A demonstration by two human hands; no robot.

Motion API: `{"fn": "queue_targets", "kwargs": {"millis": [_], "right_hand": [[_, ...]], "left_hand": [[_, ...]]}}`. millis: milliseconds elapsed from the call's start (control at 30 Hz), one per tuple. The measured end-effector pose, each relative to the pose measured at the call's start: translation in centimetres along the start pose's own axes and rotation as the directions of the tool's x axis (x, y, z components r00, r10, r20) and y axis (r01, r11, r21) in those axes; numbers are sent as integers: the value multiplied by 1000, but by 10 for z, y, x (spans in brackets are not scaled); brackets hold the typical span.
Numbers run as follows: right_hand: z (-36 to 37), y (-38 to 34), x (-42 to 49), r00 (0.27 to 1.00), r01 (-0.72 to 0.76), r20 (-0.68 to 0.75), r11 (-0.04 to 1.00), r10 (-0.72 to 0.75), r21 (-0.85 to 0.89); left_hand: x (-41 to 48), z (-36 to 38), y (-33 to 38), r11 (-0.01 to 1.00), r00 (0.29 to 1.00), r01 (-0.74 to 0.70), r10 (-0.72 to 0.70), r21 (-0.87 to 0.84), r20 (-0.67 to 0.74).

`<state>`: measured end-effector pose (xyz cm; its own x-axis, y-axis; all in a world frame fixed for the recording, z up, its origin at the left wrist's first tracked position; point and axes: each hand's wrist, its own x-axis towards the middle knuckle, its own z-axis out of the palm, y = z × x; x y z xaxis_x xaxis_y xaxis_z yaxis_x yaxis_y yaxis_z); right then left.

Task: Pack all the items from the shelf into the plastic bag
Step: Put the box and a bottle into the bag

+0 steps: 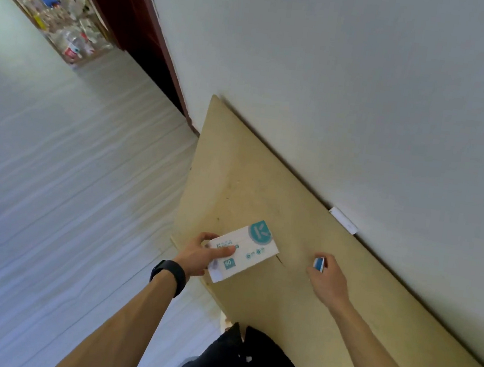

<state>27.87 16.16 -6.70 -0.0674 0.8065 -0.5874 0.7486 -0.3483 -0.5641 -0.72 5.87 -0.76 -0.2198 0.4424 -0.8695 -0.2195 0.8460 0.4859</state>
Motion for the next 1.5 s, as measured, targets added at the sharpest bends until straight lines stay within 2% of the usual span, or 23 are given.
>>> {"fn": "queue_targets", "kwargs": {"millis": [67,133,200,300,400,467,567,700,767,833,867,900,967,1000,1067,1133,1233,1267,1367,1400,1500], "right_hand": [[-24,9,-33,996,-86,-3,939,92,334],[-52,19,-72,989,-134,29,777,148,615],[-83,26,-115,988,-122,27,646,155,754],[-128,42,-181,983,-42,-52,489,178,872],[-167,71,-249,952,50,-151,354,265,934],[-190,99,-292,920,138,-240,318,310,938],[-218,152,-352,853,248,-365,325,373,912],[-241,227,-418,793,296,-400,283,459,912],[-250,267,-450,752,320,-419,273,508,907],[-254,304,-475,702,325,-440,297,561,898],[-256,318,-485,685,326,-438,293,582,899],[-257,331,-492,673,331,-436,284,598,900],[-260,347,-504,657,334,-431,274,618,902],[-260,353,-509,655,335,-428,268,623,903],[-260,362,-515,662,342,-429,262,615,902],[-257,369,-520,663,351,-433,257,611,900],[-246,375,-529,640,375,-446,251,626,892],[-241,377,-532,635,381,-443,242,632,892],[-228,384,-536,646,369,-411,208,643,906],[-225,386,-537,653,359,-397,199,645,912],[-219,391,-535,650,333,-380,203,658,921]], "left_hand": [[-4,15,1,1000,1000,-19,19,7,17],[-12,36,2,999,998,-34,34,1,52],[-26,65,5,998,990,-63,60,17,127],[-57,119,9,988,960,-141,121,62,253],[-98,182,14,964,889,-248,186,98,418],[-130,229,15,943,833,-314,218,111,509],[-182,299,8,897,739,-424,264,124,620],[-253,373,-9,823,632,-554,318,125,706],[-293,410,-19,739,589,-651,346,175,730],[-329,446,-31,569,532,-781,388,258,753],[-343,462,-38,429,488,-849,411,309,769],[-355,478,-46,248,442,-896,421,369,792],[-370,509,-66,-142,381,-879,365,455,850],[-372,523,-79,-286,379,-834,324,472,867],[-366,546,-105,-452,408,-749,264,485,874],[-351,561,-126,-536,439,-695,210,479,873],[-324,577,-140,-575,497,-677,104,460,862],[-316,581,-142,-566,513,-690,57,451,857],[-297,591,-145,-401,577,-750,-10,526,816],[-293,594,-146,-382,583,-754,-12,535,813],[-280,600,-154,-475,547,-742,-20,474,837]]}}
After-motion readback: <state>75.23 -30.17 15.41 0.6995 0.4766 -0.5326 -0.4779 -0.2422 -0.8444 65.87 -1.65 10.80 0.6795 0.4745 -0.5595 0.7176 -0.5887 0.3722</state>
